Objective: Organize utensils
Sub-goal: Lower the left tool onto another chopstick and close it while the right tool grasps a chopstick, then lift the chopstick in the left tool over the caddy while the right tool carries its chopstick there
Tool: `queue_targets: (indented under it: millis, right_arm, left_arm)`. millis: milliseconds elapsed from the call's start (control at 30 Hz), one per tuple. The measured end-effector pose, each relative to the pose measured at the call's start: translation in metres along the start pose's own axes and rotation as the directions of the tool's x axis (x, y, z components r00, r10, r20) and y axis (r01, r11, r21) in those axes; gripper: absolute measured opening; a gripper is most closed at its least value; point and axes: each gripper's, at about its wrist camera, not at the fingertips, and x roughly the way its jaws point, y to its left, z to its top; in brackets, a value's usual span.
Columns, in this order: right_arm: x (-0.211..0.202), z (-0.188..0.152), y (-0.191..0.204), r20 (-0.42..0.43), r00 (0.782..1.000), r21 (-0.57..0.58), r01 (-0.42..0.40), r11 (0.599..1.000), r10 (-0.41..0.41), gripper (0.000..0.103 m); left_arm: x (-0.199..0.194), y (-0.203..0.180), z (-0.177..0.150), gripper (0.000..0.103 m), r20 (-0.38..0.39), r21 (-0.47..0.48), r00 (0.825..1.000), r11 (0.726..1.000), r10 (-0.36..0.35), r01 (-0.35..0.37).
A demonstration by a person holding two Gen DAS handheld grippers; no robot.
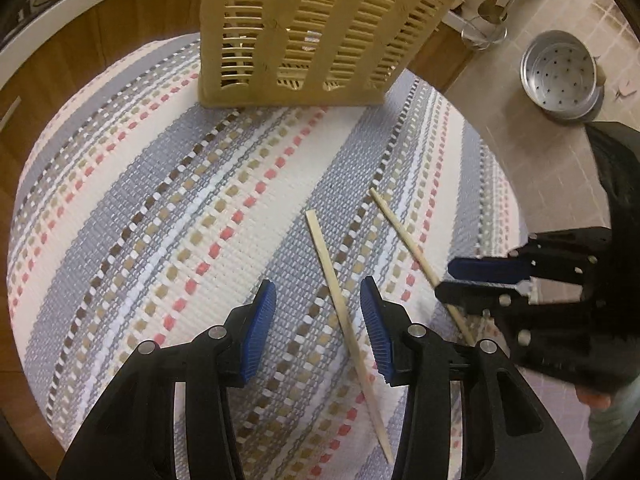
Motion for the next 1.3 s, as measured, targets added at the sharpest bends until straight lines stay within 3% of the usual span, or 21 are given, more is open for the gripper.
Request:
queue_targets:
  millis: [133, 433, 533, 700, 800, 967, 1167, 1300]
  right_arm:
    - [0.007, -0.002, 0.004, 0.005, 0.999, -0.018, 0.041, 0.999, -0.041, 0.018]
    - [0.014, -0.002, -0.001, 0.013, 0.999, -0.016, 0.038, 0.999, -0.038, 0.018]
    - [0.018, 0.0, 0.006, 0.032, 0.997, -0.054, 0.077, 0.996, -0.075, 0.018]
    - [0.019, -0.005, 0.013, 0.06, 0.99, -0.078, 0.129, 0.989, -0.124, 0.005]
    - [0.018, -0.005, 0.007, 0.068, 0.991, -0.05, 0.121, 0.991, -0.118, 0.005]
    - [0.007, -0.006, -0.009, 0.087, 0.988, -0.01, 0.129, 0.992, -0.128, 0.005]
    - [0.008, -0.003, -0.026, 0.053, 0.991, 0.031, 0.118, 0.993, -0.12, 0.005]
    - [0.008, -0.001, -0.023, 0.046, 0.99, -0.006, 0.133, 0.991, -0.133, 0.005]
  left_arm:
    - [0.008, -0.005, -0.003, 0.041, -0.008, 0.018, 0.999, 0.999, 0.032, -0.032]
    - [0.01, -0.013, -0.009, 0.041, -0.005, 0.064, 0.996, 0.994, 0.083, -0.083]
    - [0.011, -0.021, -0.009, 0.041, 0.006, 0.074, 0.995, 0.992, 0.1, -0.101]
    - [0.023, -0.048, -0.01, 0.019, 0.058, 0.151, 0.966, 0.955, 0.251, -0.257]
    - [0.023, -0.053, -0.013, 0.007, 0.078, 0.168, 0.958, 0.943, 0.277, -0.287]
    - [0.012, -0.03, -0.008, 0.004, 0.046, 0.118, 0.979, 0.972, 0.197, -0.202]
    - [0.003, -0.004, -0.007, 0.004, 0.021, 0.066, 0.989, 0.987, 0.144, -0.145]
    - [0.005, -0.004, -0.006, 0.005, 0.006, 0.076, 0.989, 0.986, 0.146, -0.146]
